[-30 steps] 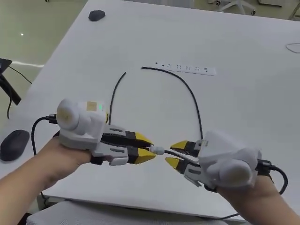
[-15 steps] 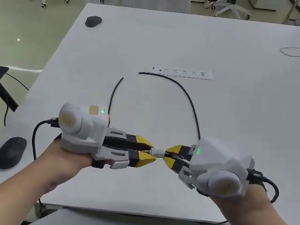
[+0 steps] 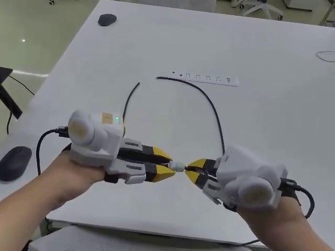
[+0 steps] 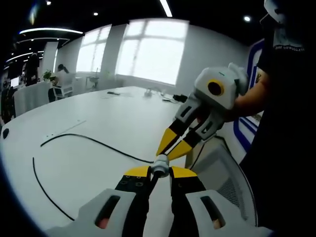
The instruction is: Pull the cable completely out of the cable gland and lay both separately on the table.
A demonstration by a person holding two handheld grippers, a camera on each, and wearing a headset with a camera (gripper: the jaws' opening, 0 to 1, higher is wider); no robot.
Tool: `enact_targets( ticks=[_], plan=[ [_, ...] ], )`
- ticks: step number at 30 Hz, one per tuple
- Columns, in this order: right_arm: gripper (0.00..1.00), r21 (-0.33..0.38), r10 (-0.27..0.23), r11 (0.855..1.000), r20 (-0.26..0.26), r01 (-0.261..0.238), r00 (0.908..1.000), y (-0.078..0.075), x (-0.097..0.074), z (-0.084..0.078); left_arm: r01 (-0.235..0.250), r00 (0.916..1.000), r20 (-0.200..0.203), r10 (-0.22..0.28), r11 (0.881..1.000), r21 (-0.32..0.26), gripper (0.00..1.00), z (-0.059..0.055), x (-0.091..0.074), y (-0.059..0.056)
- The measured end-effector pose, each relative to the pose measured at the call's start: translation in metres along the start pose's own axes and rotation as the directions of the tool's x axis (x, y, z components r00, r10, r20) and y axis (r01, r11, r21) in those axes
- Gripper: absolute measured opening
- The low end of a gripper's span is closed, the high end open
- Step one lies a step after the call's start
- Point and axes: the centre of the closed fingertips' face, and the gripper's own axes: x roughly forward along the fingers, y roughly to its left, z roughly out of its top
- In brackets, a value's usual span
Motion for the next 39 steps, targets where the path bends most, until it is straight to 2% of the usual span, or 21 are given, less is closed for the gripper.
enact_targets(
  ticks=[5,16,24,27,32,33,35,36,39],
  plan=[
    [0.0,0.014,-0.008,1.0,-0.007,0.008,0.9999,-0.001,-0.001,-0.004,-0.005,1.0,0.004,0.005,1.0,0.0,0.15,0.001,0.0,0.0],
    [0.0,0.093,-0.045,0.995,-0.028,0.048,0.9986,-0.01,-0.004,-0.022,-0.018,0.9997,0.015,0.019,1.0,-0.024,0.15,-0.001,-0.003,-0.003],
    [0.0,0.238,-0.074,0.968,-0.051,0.084,0.9959,-0.018,-0.005,-0.041,-0.028,0.9991,0.03,0.029,0.999,-0.035,0.15,0.0,-0.004,-0.004],
    [0.0,0.305,-0.09,0.946,-0.071,0.107,0.9934,-0.022,-0.005,-0.053,-0.032,0.9989,0.033,0.033,0.999,-0.04,0.15,-0.001,-0.005,-0.004],
    [0.0,0.417,-0.112,0.897,-0.108,0.147,0.9878,-0.028,-0.007,-0.075,-0.036,0.9985,0.04,0.038,0.999,-0.04,0.15,-0.001,-0.006,-0.006],
    [0.0,0.428,-0.111,0.892,-0.114,0.149,0.9873,-0.029,-0.007,-0.078,-0.036,0.9985,0.04,0.038,0.999,-0.041,0.15,-0.001,-0.006,-0.006],
    [0.0,0.468,-0.114,0.87,-0.118,0.156,0.9865,-0.029,-0.007,-0.085,-0.038,0.9984,0.042,0.039,0.998,-0.041,0.15,-0.001,-0.006,-0.007],
    [0.0,0.497,-0.117,0.852,-0.127,0.165,0.9849,-0.03,-0.007,-0.09,-0.038,0.9983,0.043,0.039,0.998,-0.042,0.15,-0.002,-0.006,-0.007],
    [0.0,0.517,-0.124,0.839,-0.12,0.169,0.985,-0.031,-0.008,-0.093,-0.039,0.9982,0.043,0.041,0.998,-0.044,0.15,-0.002,-0.004,-0.008]
  ],
)
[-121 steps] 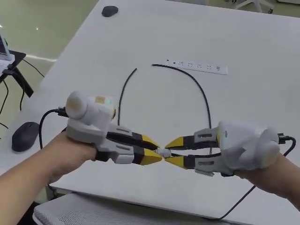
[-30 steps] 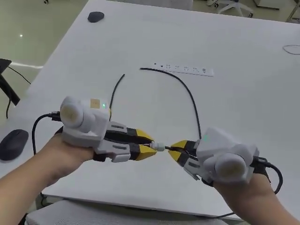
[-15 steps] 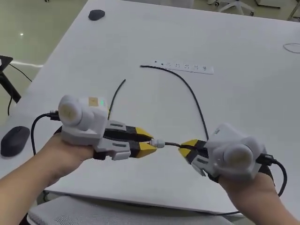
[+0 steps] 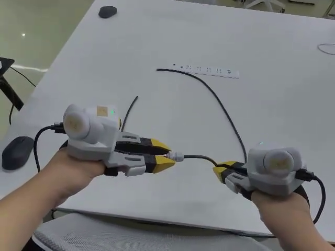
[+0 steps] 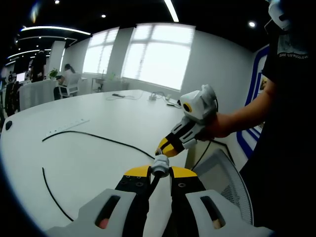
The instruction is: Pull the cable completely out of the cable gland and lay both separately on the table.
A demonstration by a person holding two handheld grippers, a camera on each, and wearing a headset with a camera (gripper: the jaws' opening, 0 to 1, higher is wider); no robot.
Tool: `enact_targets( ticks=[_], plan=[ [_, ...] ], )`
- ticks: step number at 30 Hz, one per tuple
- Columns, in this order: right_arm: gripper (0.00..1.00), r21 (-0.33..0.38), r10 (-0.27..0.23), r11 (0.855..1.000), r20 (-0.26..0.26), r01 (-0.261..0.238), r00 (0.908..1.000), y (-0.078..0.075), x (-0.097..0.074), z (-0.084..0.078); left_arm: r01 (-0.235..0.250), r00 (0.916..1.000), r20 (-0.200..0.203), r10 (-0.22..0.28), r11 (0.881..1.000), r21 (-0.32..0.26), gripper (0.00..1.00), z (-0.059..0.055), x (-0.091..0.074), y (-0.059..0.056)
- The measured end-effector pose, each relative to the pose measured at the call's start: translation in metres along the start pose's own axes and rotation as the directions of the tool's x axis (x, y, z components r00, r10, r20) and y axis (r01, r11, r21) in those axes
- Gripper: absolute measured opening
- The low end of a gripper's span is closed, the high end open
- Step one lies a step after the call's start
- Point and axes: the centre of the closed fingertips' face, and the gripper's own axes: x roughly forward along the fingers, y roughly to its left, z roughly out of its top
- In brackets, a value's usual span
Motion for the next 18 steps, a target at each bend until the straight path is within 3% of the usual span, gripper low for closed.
enact_targets(
  ticks=[5,18],
  plan=[
    [0.0,0.003,0.004,1.0,0.009,-0.004,1.0,0.0015,-0.0006,0.0008,-0.005,1.0,0.004,0.005,1.0,-0.002,0.15,0.0008,0.0007,0.0017],
    [0.02,-0.074,-0.001,0.997,0.026,0.003,0.9997,0.0047,-0.0079,0.0043,-0.04,0.9992,0.005,0.04,0.999,-0.013,0.15,0.001,-0.0032,0.0093]
  ],
)
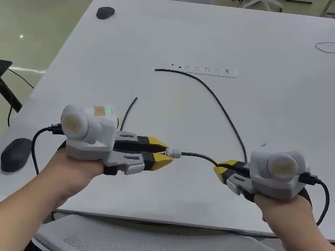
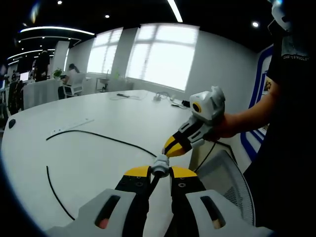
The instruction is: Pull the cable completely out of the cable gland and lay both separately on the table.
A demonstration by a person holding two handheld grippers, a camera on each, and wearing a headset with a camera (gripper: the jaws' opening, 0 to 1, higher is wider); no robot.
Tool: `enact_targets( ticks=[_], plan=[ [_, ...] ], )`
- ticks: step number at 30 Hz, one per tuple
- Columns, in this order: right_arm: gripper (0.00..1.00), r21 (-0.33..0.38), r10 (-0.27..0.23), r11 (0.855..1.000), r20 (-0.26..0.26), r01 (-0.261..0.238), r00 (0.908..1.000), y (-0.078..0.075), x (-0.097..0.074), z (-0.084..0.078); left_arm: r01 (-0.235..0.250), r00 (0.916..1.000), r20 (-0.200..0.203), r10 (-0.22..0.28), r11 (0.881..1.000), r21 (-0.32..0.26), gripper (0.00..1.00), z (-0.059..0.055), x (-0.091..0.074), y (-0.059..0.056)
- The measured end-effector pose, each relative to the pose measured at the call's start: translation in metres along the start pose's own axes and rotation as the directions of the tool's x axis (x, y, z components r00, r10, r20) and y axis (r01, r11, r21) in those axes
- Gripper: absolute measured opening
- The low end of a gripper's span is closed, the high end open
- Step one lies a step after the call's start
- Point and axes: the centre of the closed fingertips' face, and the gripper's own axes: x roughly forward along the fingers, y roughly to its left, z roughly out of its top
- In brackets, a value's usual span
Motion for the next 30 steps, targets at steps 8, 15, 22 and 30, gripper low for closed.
enact_targets(
  ticks=[8,15,22,30],
  plan=[
    [0.11,-0.126,0.005,0.992,0.022,-0.002,0.9997,0.012,-0.012,0.02,-0.003,1.0,-0.002,0.003,1.0,-0.013,0.15,0.0,-0.001,0.0],
    [0.15,-0.303,0.023,0.953,0.027,-0.013,0.9994,0.036,-0.01,0.043,0.0,0.9999,-0.011,0.0,1.0,-0.022,0.15,-0.002,0.0,0.0],
    [0.13,-0.371,0.049,0.928,0.035,-0.033,0.9982,0.055,-0.001,0.058,0.002,0.9997,-0.024,-0.002,1.0,-0.02,0.15,-0.003,0.001,0.0],
    [0.1,-0.446,0.069,0.894,0.028,-0.049,0.9972,0.068,0.006,0.063,0.003,0.9994,-0.034,-0.004,1.0,-0.025,0.15,-0.006,0.003,0.0]
  ],
)
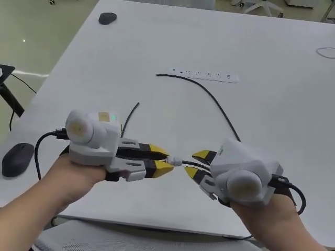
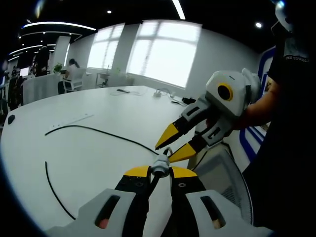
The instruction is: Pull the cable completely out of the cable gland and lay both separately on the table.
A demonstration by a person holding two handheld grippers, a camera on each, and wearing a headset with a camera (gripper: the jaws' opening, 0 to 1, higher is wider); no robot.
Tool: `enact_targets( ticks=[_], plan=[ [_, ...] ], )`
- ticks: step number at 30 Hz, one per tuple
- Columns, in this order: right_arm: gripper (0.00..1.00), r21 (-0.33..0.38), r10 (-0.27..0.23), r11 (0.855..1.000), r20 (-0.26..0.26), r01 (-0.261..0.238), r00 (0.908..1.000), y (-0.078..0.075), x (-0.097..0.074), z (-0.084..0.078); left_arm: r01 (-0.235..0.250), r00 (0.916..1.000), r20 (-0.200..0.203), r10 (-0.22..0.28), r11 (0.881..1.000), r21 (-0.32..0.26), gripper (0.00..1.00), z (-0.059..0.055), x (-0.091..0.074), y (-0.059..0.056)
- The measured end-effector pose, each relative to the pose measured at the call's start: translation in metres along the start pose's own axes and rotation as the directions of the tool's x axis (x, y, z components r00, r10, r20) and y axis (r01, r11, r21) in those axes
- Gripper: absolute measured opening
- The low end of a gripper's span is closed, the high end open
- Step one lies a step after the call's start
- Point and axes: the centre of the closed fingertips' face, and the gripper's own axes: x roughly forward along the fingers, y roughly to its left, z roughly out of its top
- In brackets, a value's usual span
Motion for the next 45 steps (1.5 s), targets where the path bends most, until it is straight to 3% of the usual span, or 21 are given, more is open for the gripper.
enact_targets(
  ticks=[15,27,38,45],
  plan=[
    [0.02,0.003,0.008,1.0,0.004,-0.008,1.0,0.0,0.003,0.0,-0.002,1.0,-0.001,0.002,1.0,0.002,0.15,0.0,0.004,0.0],
    [0.01,0.101,-0.006,0.995,-0.002,0.006,1.0,-0.011,0.0,-0.013,-0.004,1.0,0.006,0.004,1.0,-0.004,0.15,0.002,0.004,0.001],
    [0.0,0.246,-0.029,0.969,-0.023,0.034,0.9993,-0.026,-0.001,-0.038,-0.012,0.9998,0.013,0.012,1.0,-0.004,0.15,0.003,0.004,0.002],
    [0.0,0.359,-0.038,0.932,-0.035,0.048,0.9987,-0.031,-0.001,-0.058,-0.015,0.9998,0.013,0.015,1.0,-0.008,0.15,0.003,0.004,0.001]
  ],
)
